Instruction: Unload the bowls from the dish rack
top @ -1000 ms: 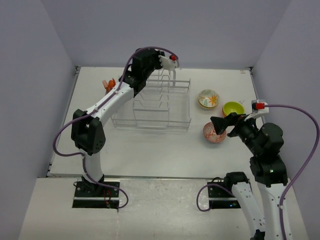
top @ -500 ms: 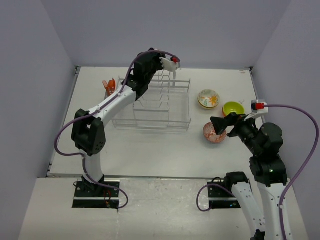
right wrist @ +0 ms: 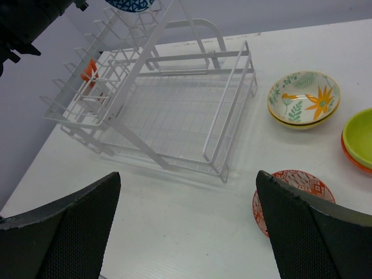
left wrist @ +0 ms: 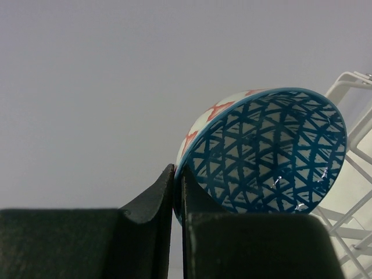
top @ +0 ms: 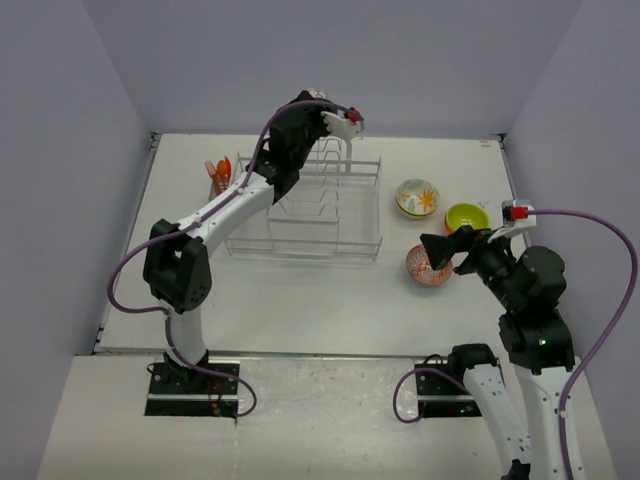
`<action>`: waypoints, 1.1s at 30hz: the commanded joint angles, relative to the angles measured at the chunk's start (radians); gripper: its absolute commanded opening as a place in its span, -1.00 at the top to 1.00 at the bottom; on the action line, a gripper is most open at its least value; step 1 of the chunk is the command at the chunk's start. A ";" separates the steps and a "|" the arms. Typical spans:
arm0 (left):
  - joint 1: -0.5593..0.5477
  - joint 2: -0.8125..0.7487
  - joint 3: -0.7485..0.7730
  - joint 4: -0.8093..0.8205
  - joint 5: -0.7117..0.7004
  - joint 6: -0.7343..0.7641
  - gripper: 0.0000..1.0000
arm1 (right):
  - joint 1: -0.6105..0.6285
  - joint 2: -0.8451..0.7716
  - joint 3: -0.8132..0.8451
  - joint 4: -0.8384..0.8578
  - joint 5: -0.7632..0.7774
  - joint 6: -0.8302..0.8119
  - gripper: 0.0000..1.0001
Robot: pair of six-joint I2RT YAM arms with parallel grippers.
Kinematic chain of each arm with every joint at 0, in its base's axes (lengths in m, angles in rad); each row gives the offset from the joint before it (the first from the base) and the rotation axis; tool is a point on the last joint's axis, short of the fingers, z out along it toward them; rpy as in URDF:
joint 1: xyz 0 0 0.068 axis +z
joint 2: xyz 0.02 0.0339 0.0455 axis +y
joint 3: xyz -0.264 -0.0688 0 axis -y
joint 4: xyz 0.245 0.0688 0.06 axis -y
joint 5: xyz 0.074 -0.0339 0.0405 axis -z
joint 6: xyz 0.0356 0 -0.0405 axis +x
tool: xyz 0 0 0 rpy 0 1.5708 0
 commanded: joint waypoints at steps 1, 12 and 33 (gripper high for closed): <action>-0.017 -0.080 0.019 0.152 -0.003 0.018 1.00 | 0.004 -0.012 -0.008 0.048 -0.014 -0.013 -0.98; -0.038 -0.123 0.019 0.260 -0.110 -0.049 1.00 | 0.004 -0.004 -0.011 0.052 0.002 -0.007 -0.98; -0.104 -0.481 0.274 -0.643 -0.096 -1.403 1.00 | 0.294 0.426 0.534 0.062 0.126 0.101 -0.85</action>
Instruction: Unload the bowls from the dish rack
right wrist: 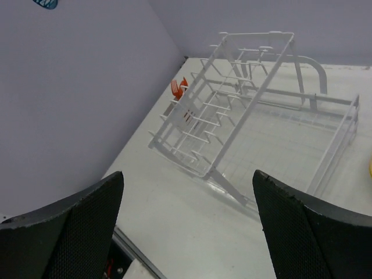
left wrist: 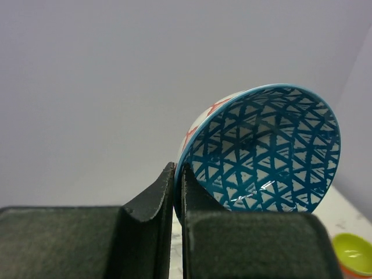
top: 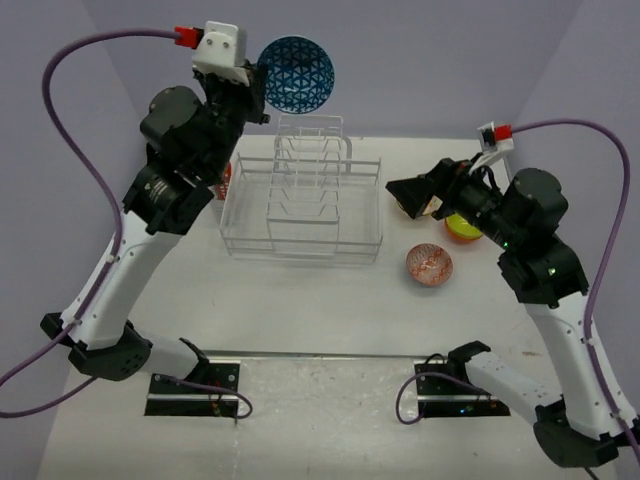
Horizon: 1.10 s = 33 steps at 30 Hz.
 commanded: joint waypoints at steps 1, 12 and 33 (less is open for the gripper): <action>0.002 -0.019 0.028 -0.175 0.028 -0.352 1.00 | 0.143 0.073 0.269 -0.069 0.210 -0.043 -0.80; -0.013 -0.029 -0.073 -0.234 0.058 -0.519 1.00 | 0.480 0.496 0.842 -0.469 0.719 -0.175 -0.75; -0.047 -0.034 -0.201 -0.174 0.035 -0.558 1.00 | 0.526 0.804 1.000 -0.551 0.990 -0.235 1.00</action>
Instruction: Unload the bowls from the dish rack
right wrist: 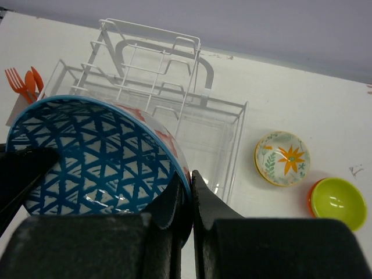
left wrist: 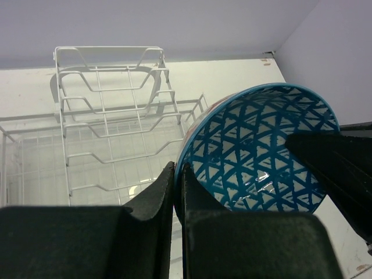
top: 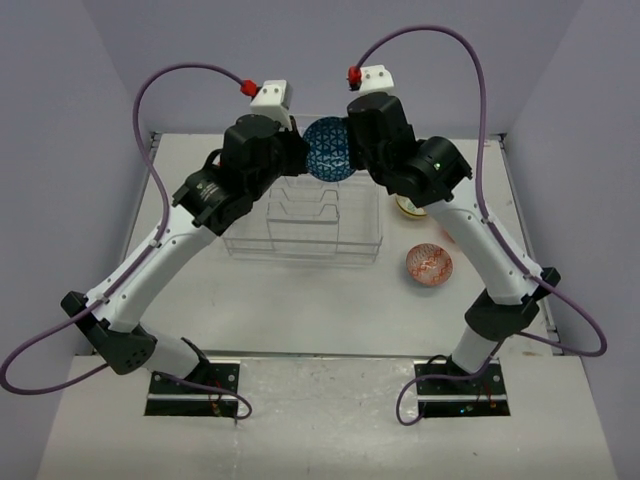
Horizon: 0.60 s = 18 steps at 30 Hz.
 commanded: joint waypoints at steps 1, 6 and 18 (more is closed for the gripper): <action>-0.001 -0.044 0.009 0.112 -0.005 -0.012 1.00 | -0.014 -0.058 -0.033 0.029 0.016 0.009 1.00; -0.003 -0.075 -0.004 0.150 0.012 0.010 1.00 | -0.109 -0.118 -0.120 0.058 -0.130 0.053 1.00; -0.001 -0.452 -0.284 0.029 -0.169 0.085 -1.00 | -0.675 -0.517 -0.765 0.074 -0.394 0.118 1.00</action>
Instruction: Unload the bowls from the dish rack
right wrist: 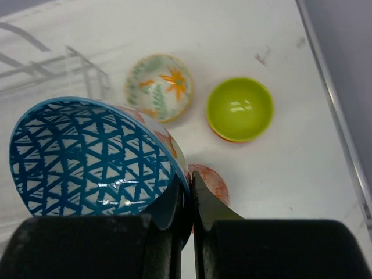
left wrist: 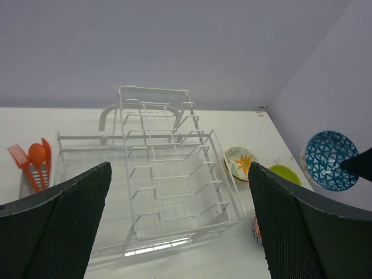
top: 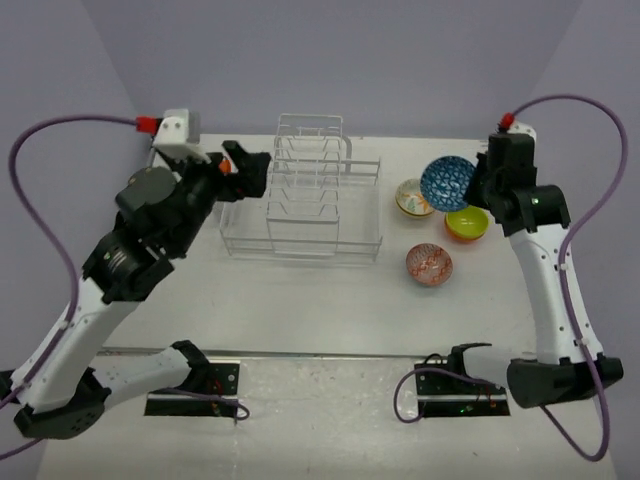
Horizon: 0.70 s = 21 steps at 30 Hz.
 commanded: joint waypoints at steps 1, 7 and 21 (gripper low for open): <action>0.004 -0.227 -0.190 -0.046 -0.097 0.016 -1.00 | -0.152 -0.133 -0.264 0.036 -0.145 0.029 1.00; 0.004 -0.434 -0.388 -0.171 -0.050 0.050 -1.00 | -0.303 -0.173 -0.556 0.130 -0.249 0.027 1.00; 0.004 -0.668 -0.748 -0.055 -0.301 0.130 -1.00 | -0.314 -0.106 -0.727 0.303 -0.376 0.061 1.00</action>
